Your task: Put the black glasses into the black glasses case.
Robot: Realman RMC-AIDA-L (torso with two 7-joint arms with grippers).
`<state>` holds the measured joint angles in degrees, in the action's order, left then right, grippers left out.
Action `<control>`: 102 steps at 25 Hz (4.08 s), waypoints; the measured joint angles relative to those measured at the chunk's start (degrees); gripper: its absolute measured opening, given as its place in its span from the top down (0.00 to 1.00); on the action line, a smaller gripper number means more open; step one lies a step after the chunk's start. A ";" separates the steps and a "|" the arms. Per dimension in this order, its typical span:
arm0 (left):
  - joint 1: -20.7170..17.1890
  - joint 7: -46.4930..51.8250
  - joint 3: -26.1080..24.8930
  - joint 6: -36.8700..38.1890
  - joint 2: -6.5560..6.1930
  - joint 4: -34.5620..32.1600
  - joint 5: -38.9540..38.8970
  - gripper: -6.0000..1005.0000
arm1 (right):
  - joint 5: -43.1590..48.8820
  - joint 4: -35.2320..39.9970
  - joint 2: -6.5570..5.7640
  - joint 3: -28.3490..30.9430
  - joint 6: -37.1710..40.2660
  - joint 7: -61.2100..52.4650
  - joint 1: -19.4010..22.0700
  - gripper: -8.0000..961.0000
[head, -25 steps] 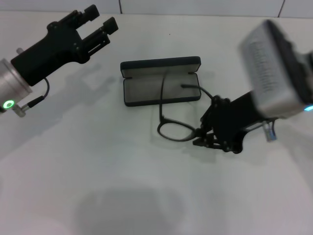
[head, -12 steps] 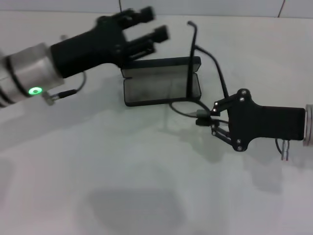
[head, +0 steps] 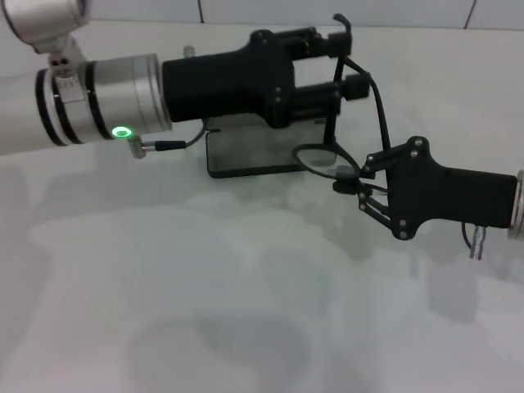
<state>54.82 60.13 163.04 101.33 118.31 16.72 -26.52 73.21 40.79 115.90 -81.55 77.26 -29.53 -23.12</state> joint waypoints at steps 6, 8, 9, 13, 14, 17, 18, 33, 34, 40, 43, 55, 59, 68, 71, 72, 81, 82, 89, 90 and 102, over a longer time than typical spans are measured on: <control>1.14 2.85 0.00 -3.01 0.49 0.52 2.71 0.36 | -1.00 -0.10 0.02 0.01 1.22 1.07 0.22 0.88; 1.47 4.66 0.00 -4.13 0.41 0.53 3.45 0.36 | -1.14 -0.11 0.04 0.02 1.84 2.27 0.40 0.88; 1.68 5.95 -0.01 -4.68 0.25 0.55 3.96 0.36 | -1.25 -0.12 0.08 0.02 2.14 3.01 0.51 0.88; 2.51 8.58 0.00 -5.00 -0.30 0.57 5.43 0.36 | -1.34 -0.15 0.17 -0.02 2.37 3.51 0.59 0.88; 2.70 8.92 -0.01 -4.94 -0.40 0.58 5.68 0.36 | -1.35 -0.15 0.15 0.03 2.40 3.52 0.62 0.88; 2.84 9.32 0.00 -4.82 -0.53 0.59 6.06 0.36 | -1.37 -0.17 0.10 0.12 2.41 3.54 0.82 0.88; 2.85 9.44 -0.01 -4.81 -0.58 0.59 6.31 0.36 | -1.39 -0.18 0.10 0.13 2.41 3.55 0.91 0.88; 2.98 12.30 -0.04 -4.55 -2.08 0.59 9.14 0.36 | -3.03 0.75 -0.09 0.49 7.33 8.55 3.58 0.88; 2.86 12.34 -0.07 -4.55 -2.15 0.60 9.09 0.36 | -3.45 0.77 -0.17 0.52 8.46 9.61 4.06 0.88; 2.64 11.89 -0.01 -5.25 -1.94 0.60 9.57 0.36 | -3.53 0.28 -0.26 -0.07 16.74 13.15 4.11 0.88; 3.19 9.94 0.00 -5.44 -1.28 0.46 9.23 0.36 | -3.06 -0.44 -0.20 -1.96 18.65 12.44 2.76 0.88; 1.97 1.63 -0.09 -0.33 0.02 0.00 6.98 0.36 | -5.52 -10.28 -0.06 -2.67 14.62 5.07 -4.52 0.88; 1.73 0.91 -0.05 0.43 0.09 -0.02 7.69 0.36 | -6.60 -10.32 0.02 -2.58 13.00 4.51 -4.31 0.88; 1.94 -0.35 -0.02 0.56 0.58 0.04 9.76 0.36 | -6.69 -10.36 -0.06 -2.56 11.17 3.40 -4.61 0.88; 1.32 -0.94 -0.05 0.29 0.61 0.64 7.43 0.36 | -6.35 -10.27 -0.23 -2.74 11.07 3.34 -4.53 0.88; 0.59 -1.14 -0.06 -0.13 0.60 0.96 4.90 0.36 | -6.31 -10.21 -0.25 -2.77 10.94 3.34 -4.46 0.88; -6.80 -2.29 -0.09 -1.70 -1.29 2.05 -10.94 0.36 | -6.81 2.77 0.29 -8.01 -10.84 2.72 0.68 0.88; -7.19 -2.32 -0.09 -1.95 -1.39 2.06 -11.41 0.36 | -6.98 5.00 0.28 -9.85 -14.24 2.29 1.30 0.88; -8.23 -2.36 -0.09 -3.95 -1.47 2.09 -12.31 0.36 | -7.42 19.76 0.29 -33.64 -55.89 -0.34 0.99 0.88; -8.14 -2.36 -0.09 -4.09 -1.39 2.08 -12.28 0.36 | -7.45 20.08 0.26 -36.01 -59.67 -0.73 0.16 0.88; -7.66 -2.39 0.00 -4.30 -1.21 2.09 -11.94 0.36 | -7.50 15.08 0.29 -47.01 -75.06 -9.42 -8.79 0.87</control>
<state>47.16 57.74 163.03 97.03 117.10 18.80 -38.46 65.71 55.87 116.19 -128.56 2.19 -38.95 -31.90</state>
